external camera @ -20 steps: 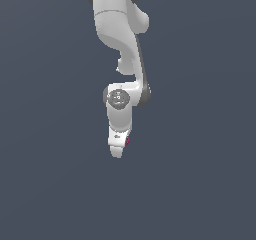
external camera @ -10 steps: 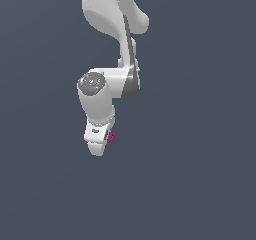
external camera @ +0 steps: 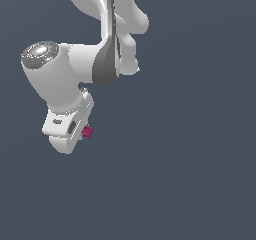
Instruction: Pick up the object and move it to a goal position.
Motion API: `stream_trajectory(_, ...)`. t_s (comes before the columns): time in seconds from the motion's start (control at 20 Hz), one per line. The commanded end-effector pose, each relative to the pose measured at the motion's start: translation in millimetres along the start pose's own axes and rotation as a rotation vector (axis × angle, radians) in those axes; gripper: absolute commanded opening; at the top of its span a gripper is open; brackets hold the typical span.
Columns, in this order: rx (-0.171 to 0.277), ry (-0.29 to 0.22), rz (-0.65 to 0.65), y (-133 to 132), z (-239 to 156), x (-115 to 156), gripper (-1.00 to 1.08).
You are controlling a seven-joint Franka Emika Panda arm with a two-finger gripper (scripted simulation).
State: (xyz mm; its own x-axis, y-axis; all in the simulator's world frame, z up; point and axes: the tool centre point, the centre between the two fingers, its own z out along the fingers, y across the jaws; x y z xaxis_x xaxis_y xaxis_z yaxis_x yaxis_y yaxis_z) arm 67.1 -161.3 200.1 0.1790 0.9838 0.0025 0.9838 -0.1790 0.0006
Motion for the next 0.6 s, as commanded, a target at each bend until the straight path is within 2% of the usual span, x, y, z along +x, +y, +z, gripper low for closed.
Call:
stream_trajectory(0.0,0.001,0.001,-0.001,8.0,-19.2,-13.8,-1.00)
stream_trajectory(0.55,0.001,-0.001,0.000,35.7,-77.8,-58.1,-1.00)
